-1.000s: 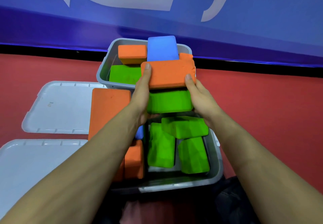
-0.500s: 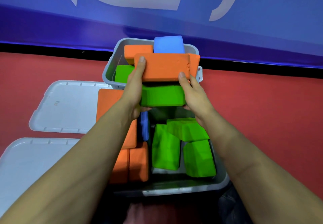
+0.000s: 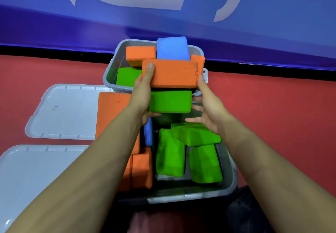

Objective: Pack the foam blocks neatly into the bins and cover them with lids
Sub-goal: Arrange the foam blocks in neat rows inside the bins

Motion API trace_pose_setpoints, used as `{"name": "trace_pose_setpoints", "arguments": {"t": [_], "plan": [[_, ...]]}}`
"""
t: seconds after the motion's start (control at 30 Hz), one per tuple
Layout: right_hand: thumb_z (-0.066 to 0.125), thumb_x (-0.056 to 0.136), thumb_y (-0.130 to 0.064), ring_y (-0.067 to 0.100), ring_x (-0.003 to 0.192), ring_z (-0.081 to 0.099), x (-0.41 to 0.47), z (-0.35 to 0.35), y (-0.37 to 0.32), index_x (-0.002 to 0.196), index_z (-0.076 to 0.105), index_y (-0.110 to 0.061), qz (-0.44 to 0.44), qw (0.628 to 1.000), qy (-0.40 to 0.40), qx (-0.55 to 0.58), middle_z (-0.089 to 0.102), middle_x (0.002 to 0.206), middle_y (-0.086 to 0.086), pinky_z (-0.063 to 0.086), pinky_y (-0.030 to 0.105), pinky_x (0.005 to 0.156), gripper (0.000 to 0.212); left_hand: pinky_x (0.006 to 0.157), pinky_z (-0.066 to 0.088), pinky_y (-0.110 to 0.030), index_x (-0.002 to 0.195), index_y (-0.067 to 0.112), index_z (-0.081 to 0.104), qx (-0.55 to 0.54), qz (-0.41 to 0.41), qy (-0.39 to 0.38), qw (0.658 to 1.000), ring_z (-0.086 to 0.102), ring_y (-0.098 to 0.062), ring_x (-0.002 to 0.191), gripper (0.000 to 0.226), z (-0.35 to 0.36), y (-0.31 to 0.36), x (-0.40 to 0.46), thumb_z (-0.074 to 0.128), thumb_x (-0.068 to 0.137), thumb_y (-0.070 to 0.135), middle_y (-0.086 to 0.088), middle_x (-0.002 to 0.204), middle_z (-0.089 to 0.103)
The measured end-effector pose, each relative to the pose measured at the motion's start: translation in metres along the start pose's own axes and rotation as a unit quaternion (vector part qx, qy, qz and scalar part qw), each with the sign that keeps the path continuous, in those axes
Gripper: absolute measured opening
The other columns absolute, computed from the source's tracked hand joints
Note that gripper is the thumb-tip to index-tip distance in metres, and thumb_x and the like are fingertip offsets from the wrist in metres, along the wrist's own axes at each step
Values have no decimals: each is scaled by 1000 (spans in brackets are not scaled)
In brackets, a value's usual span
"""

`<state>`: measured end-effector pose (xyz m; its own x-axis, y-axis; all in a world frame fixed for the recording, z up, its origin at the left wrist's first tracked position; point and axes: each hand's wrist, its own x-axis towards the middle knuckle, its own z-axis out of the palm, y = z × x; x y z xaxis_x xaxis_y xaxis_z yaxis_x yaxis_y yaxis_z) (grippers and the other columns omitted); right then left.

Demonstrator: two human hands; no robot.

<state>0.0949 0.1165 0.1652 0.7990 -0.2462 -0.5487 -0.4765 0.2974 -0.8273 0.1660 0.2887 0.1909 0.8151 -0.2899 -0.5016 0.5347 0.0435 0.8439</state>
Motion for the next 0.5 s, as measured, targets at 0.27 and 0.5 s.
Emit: {"name": "trace_pose_setpoints", "arguments": {"t": [0.27,0.5], "plan": [[65,59,-89,37,112,67,-8,11,-3,132,61,-31,50,997,-7,58,69,125,8,52,70,87,94,57,60,-40,134,36,55,11,-9,-9,1000,73,-23,102,88,-18,2,-13,56,64,91,-1,124,71],[59,83,-75,27,117,66,-6,52,-6,134,61,-32,-9,993,-82,88,70,124,-5,52,62,94,67,75,56,-38,117,49,63,63,84,38,994,72,-14,97,44,-65,27,-16,48,86,76,12,111,75]]}}
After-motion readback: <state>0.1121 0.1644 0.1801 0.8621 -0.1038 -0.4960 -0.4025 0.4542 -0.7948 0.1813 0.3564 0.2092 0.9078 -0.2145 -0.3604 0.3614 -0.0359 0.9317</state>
